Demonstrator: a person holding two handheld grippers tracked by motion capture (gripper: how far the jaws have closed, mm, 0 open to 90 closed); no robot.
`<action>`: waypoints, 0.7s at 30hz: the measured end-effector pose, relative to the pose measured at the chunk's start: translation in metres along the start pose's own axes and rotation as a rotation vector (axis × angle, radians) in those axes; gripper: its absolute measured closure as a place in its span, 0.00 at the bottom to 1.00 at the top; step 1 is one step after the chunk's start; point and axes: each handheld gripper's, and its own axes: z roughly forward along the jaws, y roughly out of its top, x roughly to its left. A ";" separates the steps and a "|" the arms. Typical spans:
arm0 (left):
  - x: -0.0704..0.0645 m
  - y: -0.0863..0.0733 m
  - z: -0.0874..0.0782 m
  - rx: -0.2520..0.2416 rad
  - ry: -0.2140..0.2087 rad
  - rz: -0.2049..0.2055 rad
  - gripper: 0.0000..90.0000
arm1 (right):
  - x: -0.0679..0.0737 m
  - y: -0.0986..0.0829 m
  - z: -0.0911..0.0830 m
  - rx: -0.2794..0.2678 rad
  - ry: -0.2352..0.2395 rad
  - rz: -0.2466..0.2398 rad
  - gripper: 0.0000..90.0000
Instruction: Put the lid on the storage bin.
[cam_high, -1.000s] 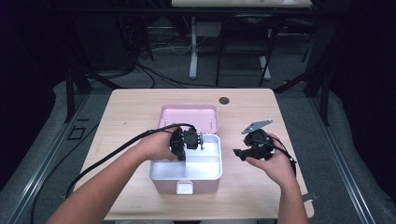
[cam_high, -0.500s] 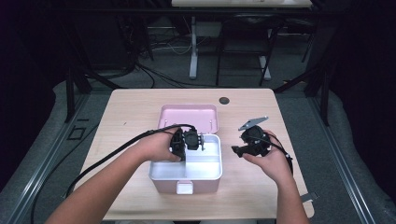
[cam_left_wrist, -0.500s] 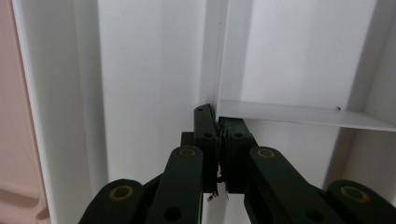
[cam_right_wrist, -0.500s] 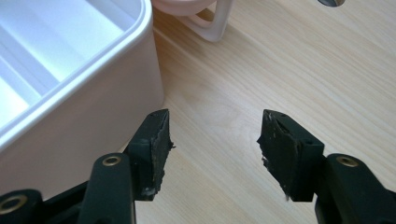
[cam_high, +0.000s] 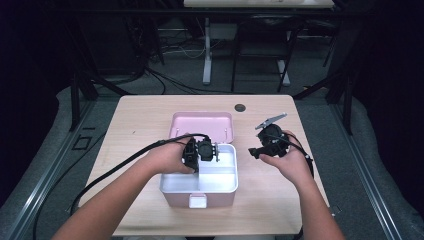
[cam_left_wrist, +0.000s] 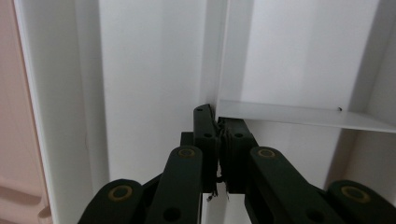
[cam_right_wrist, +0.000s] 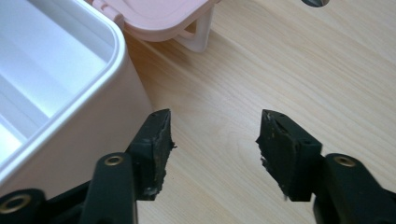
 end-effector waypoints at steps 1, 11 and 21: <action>0.000 0.000 0.000 -0.001 0.001 -0.002 0.96 | -0.002 0.002 0.000 -0.006 0.040 0.003 0.54; 0.001 0.000 0.000 0.001 -0.009 -0.003 0.96 | -0.003 0.019 -0.002 -0.007 0.013 0.006 0.68; 0.002 0.000 0.000 -0.004 -0.016 0.005 0.96 | -0.001 0.041 0.011 0.012 0.004 0.007 0.69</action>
